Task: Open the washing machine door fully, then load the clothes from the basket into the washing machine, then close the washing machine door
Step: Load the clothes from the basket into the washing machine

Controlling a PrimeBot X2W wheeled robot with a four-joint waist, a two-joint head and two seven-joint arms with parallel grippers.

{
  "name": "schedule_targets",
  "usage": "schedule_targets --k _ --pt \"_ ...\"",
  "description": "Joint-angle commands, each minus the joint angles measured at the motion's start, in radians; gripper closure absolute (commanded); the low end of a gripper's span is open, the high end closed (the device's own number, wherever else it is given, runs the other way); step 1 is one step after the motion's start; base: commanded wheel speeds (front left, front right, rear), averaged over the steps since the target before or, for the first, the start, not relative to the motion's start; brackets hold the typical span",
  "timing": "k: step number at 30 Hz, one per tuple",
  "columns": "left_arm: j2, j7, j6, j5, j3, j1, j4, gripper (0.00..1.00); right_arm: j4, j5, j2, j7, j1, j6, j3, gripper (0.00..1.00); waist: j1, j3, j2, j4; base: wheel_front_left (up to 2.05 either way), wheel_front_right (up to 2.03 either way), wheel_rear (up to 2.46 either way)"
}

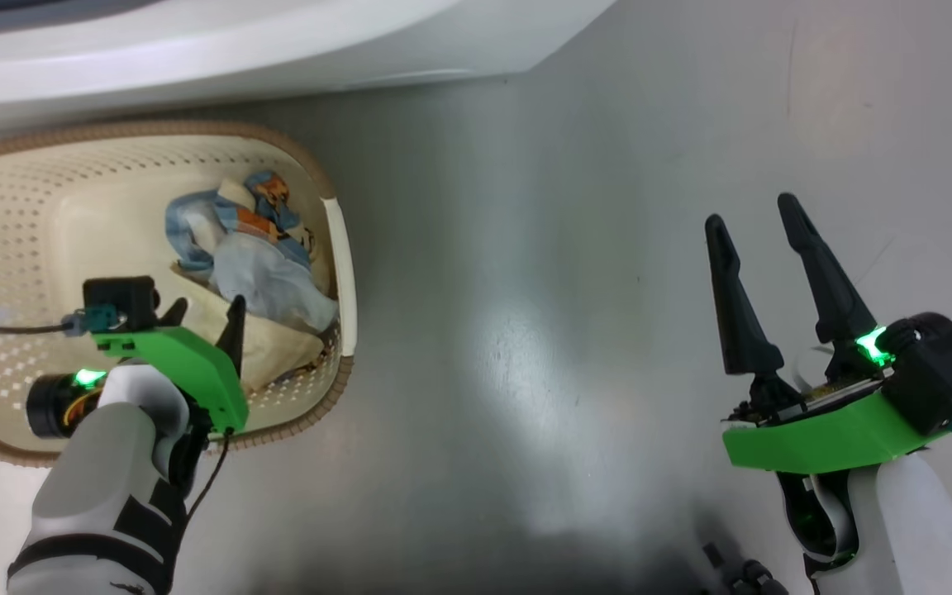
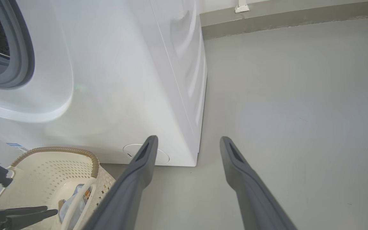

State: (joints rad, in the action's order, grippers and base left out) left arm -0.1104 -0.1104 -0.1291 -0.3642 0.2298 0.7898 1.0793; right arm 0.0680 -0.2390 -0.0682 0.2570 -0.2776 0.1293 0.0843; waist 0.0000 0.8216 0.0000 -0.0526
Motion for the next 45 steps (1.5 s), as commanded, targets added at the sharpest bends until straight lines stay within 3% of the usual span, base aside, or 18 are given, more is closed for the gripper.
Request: schedule_targets --k 1,15,21,29,30,31,32,40,45 --pt "-0.041 0.004 -0.001 -0.015 -0.013 -0.009 -0.004 0.0 0.023 0.004 0.005 0.005 0.014 0.001 0.023 0.0 0.0 0.023 0.0 -0.004 0.0 0.0 0.0" --pt "-0.107 0.074 -0.001 -0.251 0.157 0.044 -0.053 0.0 0.021 -0.009 0.016 0.005 -0.011 0.001 0.033 0.0 0.0 0.102 0.0 -0.031 0.0 0.0 0.0" --pt "-0.134 0.087 -0.001 -0.317 0.237 0.074 -0.072 0.0 0.021 -0.01 0.017 0.005 -0.009 0.001 0.03 0.0 0.0 0.12 0.0 -0.034 0.0 0.0 0.0" --pt "-0.146 0.08 -0.001 -0.339 0.274 0.14 0.021 0.0 0.03 0.0 0.017 0.005 -0.003 0.001 0.033 0.0 0.0 0.137 0.0 -0.04 0.0 0.0 0.0" --pt "-0.14 0.087 -0.001 -0.343 0.279 0.144 0.031 0.26 0.031 0.002 0.017 0.005 -0.001 0.001 0.031 0.0 0.0 0.137 0.0 -0.04 0.0 0.0 0.0" --pt "-0.136 0.093 -0.001 -0.347 0.283 0.148 0.04 0.84 0.031 0.005 0.017 0.005 0.001 0.001 0.029 0.0 0.0 0.138 0.0 -0.04 0.0 0.0 0.0" --pt "-0.133 0.092 -0.001 -0.348 0.289 0.152 0.045 1.0 0.032 0.004 0.017 0.005 0.002 0.001 0.027 0.0 0.0 0.137 0.0 -0.039 0.0 0.0 0.0" --pt "-0.117 0.056 -0.001 -0.385 0.324 0.141 0.047 1.0 0.036 0.01 0.018 0.005 0.002 0.001 0.005 0.0 0.0 0.108 0.0 -0.02 0.0 0.0 0.0" --pt "-0.127 -0.033 -0.001 -0.417 0.33 0.11 0.04 1.0 0.031 0.013 0.016 0.005 0.0 0.001 0.005 0.0 0.0 0.061 0.0 -0.008 0.0 0.0 0.0"
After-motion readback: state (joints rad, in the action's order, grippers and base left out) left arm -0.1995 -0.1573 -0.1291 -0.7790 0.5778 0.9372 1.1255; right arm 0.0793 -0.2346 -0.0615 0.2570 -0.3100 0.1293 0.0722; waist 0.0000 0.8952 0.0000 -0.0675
